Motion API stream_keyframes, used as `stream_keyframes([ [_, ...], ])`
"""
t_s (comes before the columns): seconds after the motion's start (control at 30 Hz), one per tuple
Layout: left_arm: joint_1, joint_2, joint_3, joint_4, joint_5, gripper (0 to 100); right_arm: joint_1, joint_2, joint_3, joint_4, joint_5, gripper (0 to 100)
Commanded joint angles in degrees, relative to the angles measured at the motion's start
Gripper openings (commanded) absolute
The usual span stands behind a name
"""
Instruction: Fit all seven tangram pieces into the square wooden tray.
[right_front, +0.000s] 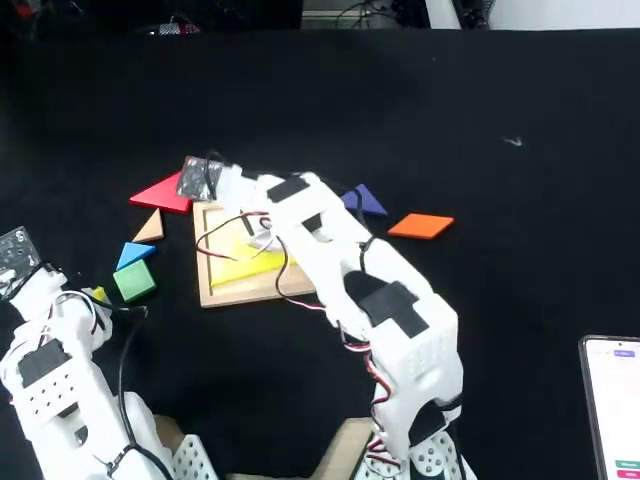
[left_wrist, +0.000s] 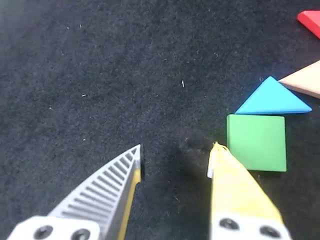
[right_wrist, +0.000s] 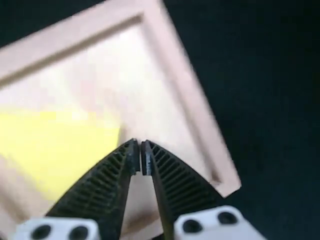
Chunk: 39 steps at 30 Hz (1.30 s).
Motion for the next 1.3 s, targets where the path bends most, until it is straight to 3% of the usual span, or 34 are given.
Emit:
stream_keyframes([
  [0.0,0.8,-0.9,-0.1,-1.1,-0.4,22,-2.8,-0.6,-2.4,8.1,5.5,1.1],
  [0.17,0.8,-0.9,-0.1,-1.1,-0.4,22,-5.5,-4.4,-2.0,13.5,5.9,1.1],
  [0.33,1.1,-0.9,-0.6,-1.1,-0.3,22,-1.7,-12.1,-2.0,15.6,5.7,1.1],
  [0.43,5.9,-0.9,-4.5,-2.9,2.2,22,3.4,-18.6,-1.5,15.6,2.7,1.1],
  [0.57,17.5,0.9,-18.5,1.4,1.4,23,9.2,-27.6,2.4,14.2,-10.1,1.1],
  [0.7,29.4,12.5,-35.3,6.3,-0.4,23,12.3,-34.9,14.8,6.9,-24.5,1.1],
  [0.8,32.7,29.5,-50.5,13.2,-7.7,23,12.4,-38.3,26.9,-2.8,-29.7,1.1],
  [0.93,32.8,55.3,-76.6,26.9,-17.4,23,12.2,-39.1,38.5,-17.1,-31.3,1.1],
  [1.1,32.5,82.5,-113.6,45.2,-17.6,22,12.2,-39.1,43.2,-25.3,-30.9,1.1],
  [1.27,32.7,104.5,-144.1,57.9,-36.7,23,12.2,-39.1,43.6,-25.8,-30.9,1.1],
])
